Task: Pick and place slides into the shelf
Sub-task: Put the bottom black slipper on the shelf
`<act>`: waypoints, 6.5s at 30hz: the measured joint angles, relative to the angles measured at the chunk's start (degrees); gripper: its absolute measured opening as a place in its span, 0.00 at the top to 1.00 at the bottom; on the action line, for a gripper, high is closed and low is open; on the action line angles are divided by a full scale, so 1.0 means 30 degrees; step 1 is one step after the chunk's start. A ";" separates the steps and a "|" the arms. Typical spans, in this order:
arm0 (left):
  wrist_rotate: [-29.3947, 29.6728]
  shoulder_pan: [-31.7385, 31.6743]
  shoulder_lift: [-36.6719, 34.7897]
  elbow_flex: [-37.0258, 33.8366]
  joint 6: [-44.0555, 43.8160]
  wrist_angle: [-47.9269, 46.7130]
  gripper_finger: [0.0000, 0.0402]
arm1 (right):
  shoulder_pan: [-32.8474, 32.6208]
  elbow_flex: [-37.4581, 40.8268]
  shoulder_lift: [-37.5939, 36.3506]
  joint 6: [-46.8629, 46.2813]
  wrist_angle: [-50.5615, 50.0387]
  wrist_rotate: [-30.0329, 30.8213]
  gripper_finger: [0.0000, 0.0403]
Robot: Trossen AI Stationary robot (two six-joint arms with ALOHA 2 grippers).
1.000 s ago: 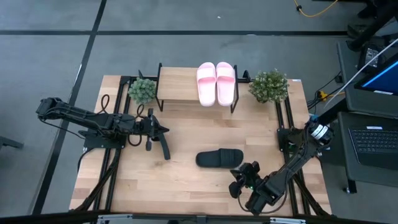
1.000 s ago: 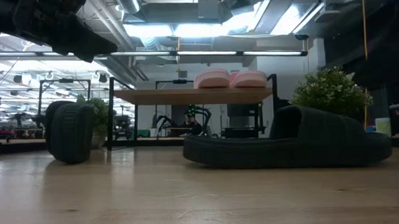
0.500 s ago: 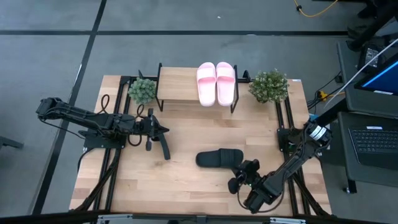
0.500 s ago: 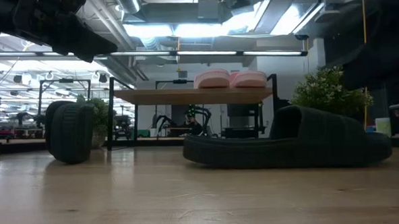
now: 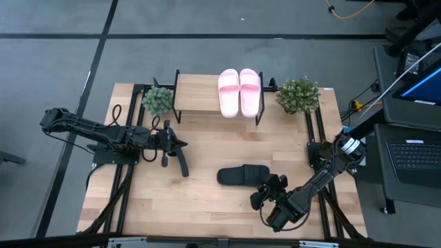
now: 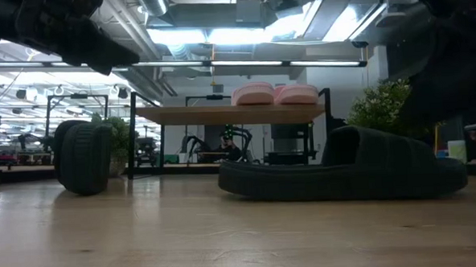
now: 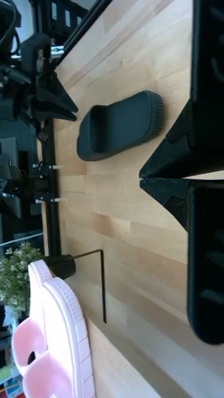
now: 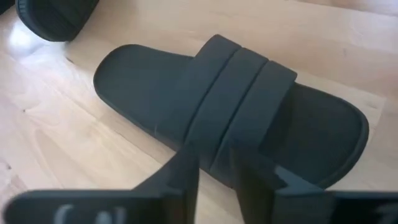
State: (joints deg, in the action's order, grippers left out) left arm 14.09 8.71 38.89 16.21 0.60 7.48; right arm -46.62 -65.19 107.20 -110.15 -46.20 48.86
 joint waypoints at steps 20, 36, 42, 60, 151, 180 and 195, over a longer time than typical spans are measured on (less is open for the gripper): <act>0.0000 0.0000 -0.0005 0.0000 -0.0007 -0.0549 1.00 | 0.0603 -0.0007 -0.0036 -0.0183 -0.0711 -0.1896 0.50; 0.0000 0.0000 -0.0004 0.0000 0.0000 -0.0703 1.00 | 0.1511 -0.0022 -0.0051 -0.0162 0.0867 -0.3465 0.51; 0.0000 -0.0004 -0.0002 0.0000 0.0004 -0.0707 1.00 | 0.1511 -0.0015 -0.0056 -0.0132 0.1692 -0.3664 0.51; 0.0000 -0.0004 -0.0004 0.0000 0.0007 -0.0712 1.00 | 0.1511 -0.0007 -0.0051 0.1334 0.2207 -0.2269 0.56; 0.0000 0.0000 0.0002 0.0000 -0.0168 -0.1497 1.00 | 0.1062 -0.0007 0.0823 -0.0057 0.4505 -0.0073 0.66; 0.0000 0.0000 0.0002 0.0000 -0.0138 -0.1512 1.00 | 0.2156 -0.0007 0.2208 0.0706 0.7155 0.0790 0.61; 0.0000 0.0000 -0.0005 0.0000 -0.0087 -0.1523 1.00 | 0.2356 -0.0007 0.2208 0.2436 0.6951 0.0942 0.96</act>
State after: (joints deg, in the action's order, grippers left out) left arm 14.09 8.71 38.87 16.21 0.34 2.91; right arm -39.55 -65.21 113.82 -102.84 -25.35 51.69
